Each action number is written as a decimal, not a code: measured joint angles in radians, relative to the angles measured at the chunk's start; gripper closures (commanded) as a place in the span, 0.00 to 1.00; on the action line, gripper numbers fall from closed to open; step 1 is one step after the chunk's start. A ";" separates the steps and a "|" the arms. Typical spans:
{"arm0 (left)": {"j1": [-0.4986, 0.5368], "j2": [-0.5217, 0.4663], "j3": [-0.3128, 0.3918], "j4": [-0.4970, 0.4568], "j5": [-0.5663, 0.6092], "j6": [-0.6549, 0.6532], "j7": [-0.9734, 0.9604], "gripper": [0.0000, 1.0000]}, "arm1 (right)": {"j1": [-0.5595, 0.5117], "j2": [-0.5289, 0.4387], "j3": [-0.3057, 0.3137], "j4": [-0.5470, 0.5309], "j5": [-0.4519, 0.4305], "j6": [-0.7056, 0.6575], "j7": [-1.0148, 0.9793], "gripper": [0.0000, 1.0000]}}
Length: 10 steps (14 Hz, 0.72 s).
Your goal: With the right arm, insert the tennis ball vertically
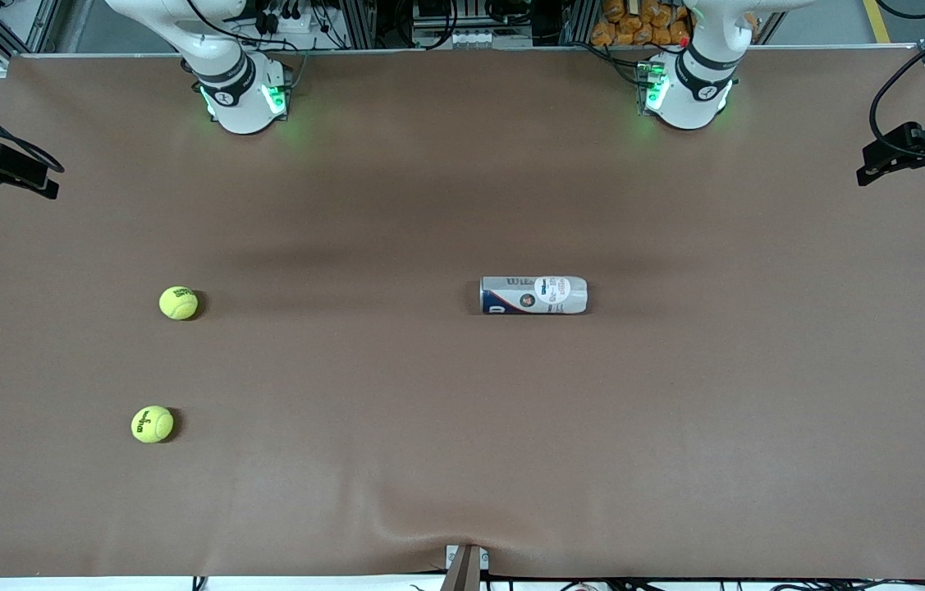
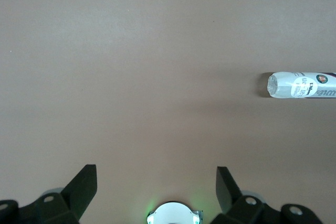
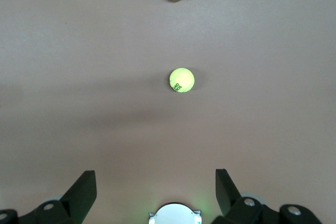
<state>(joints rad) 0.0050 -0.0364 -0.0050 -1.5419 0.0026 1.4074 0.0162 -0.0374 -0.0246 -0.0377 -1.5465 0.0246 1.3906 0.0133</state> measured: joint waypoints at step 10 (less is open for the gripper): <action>-0.095 0.174 -0.021 0.002 -0.023 0.016 0.003 0.00 | -0.011 0.000 -0.002 -0.001 0.002 -0.015 0.000 0.00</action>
<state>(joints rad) -0.0901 0.1371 -0.0260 -1.5399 -0.0199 1.4238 0.0196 -0.0483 -0.0246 -0.0392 -1.5474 0.0271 1.3753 0.0133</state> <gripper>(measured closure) 0.000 0.000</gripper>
